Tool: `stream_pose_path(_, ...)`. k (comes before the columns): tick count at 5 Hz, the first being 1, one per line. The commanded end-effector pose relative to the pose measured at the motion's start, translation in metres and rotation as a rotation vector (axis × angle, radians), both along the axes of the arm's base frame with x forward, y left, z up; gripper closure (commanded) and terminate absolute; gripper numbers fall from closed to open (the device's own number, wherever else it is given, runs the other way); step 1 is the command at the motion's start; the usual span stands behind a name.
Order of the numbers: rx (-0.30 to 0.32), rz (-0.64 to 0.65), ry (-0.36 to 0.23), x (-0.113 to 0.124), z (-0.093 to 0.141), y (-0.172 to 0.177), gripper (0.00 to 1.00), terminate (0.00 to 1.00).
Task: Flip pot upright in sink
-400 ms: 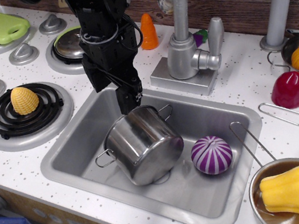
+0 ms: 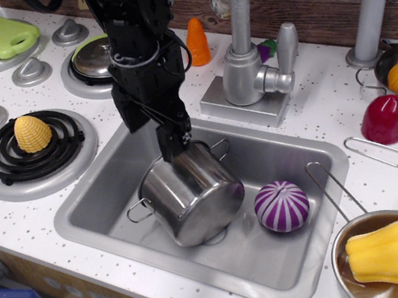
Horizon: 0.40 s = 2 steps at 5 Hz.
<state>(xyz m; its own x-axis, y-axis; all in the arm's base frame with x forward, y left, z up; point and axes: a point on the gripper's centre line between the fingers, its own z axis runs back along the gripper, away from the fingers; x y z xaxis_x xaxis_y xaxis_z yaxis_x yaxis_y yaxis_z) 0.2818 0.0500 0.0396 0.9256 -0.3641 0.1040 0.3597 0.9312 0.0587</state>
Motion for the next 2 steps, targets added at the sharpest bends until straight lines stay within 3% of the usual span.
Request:
stream_pose_path(1, -0.085, 0.017, -0.023, 0.0080, 0.0133, 0.0041, 0.00, 0.00)
stream_pose_path(2, -0.153, 0.031, -0.044, 0.0110, 0.0091, 0.0036, 0.00, 0.00)
